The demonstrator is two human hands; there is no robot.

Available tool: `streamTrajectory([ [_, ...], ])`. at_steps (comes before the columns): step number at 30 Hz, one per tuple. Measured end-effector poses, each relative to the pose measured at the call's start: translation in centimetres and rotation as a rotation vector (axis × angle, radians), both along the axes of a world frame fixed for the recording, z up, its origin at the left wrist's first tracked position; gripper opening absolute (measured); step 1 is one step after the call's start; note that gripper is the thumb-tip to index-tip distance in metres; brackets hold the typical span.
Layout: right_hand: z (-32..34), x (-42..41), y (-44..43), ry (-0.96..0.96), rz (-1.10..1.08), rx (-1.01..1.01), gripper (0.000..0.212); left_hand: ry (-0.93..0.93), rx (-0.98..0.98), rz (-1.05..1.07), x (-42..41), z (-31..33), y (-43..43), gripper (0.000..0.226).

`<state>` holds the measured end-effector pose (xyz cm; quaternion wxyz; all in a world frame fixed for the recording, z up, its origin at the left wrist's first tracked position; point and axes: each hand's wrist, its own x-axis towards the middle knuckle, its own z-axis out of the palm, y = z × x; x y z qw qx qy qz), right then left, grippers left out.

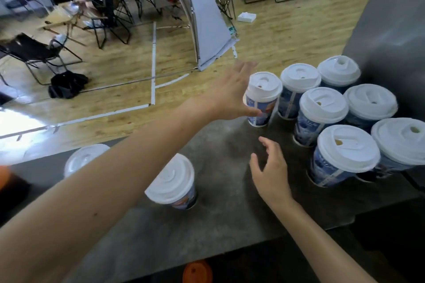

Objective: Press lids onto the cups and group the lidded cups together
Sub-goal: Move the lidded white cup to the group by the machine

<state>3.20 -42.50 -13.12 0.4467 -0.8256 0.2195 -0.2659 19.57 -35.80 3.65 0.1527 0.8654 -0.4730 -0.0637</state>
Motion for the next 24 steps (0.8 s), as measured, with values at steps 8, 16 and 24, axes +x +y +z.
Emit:
streamTrajectory([
  [8,0.3,-0.9,6.5,0.035,0.147,-0.054,0.035,-0.059,0.066,0.043,-6.3,1.5,15.6,0.062],
  [16,3.8,-3.1,12.8,-0.076,0.515,0.289,0.042,0.216,-0.028,0.114,-9.1,-1.4,21.4,0.084],
  [24,13.9,-3.1,17.4,-0.221,0.566,0.636,0.067,0.579,-0.715,0.264,-7.9,7.9,21.7,0.068],
])
